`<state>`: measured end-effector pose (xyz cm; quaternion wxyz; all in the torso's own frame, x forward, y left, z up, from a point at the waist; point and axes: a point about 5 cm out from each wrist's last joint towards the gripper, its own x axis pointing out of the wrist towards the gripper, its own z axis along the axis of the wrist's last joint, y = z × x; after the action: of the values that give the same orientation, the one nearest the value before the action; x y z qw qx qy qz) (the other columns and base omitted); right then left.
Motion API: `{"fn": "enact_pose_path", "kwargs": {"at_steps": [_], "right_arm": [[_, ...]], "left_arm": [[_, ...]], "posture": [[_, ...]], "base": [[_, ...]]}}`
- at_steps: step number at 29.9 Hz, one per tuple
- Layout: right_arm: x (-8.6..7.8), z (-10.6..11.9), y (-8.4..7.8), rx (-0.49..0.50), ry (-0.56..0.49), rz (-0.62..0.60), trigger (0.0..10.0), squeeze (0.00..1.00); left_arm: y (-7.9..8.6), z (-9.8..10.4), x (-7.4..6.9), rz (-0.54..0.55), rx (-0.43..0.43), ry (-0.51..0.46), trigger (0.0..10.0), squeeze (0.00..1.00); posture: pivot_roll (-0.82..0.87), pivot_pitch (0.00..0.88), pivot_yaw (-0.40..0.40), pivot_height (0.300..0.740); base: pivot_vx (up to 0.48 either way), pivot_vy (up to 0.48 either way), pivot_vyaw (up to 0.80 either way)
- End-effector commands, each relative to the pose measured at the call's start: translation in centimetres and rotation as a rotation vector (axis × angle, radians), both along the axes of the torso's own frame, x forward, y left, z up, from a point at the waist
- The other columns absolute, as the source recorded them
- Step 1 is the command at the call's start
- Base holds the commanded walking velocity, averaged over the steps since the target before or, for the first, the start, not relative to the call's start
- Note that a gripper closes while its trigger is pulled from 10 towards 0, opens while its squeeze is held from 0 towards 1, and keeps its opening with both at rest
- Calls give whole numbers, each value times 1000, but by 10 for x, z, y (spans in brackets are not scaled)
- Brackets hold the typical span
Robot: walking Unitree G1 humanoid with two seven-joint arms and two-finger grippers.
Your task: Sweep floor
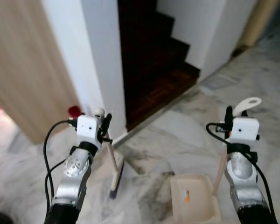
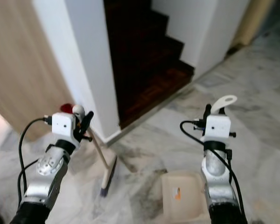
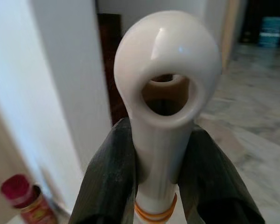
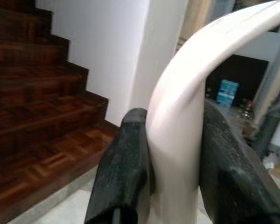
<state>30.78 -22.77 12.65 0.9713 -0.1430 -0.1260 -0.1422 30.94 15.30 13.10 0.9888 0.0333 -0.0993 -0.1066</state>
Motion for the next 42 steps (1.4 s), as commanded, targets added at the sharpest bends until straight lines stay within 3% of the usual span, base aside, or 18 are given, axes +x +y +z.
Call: {"fn": "enact_pose_path", "kwargs": {"at_steps": [1, 42], "right_arm": [[-1, 4, 1, 12, -27, -6, 10000, 0], [-12, 9, 5, 30, -60, -35, 10000, 0]], "left_arm": [[3, 11, 4, 5, 20, -46, 10000, 0], [5, 18, 10, 1, -38, -51, 10000, 0]], "posture": [[-2, 77, 71, 740], [-32, 37, 91, 740]], "base": [[0, 0, -800], [0, 0, -800]]}}
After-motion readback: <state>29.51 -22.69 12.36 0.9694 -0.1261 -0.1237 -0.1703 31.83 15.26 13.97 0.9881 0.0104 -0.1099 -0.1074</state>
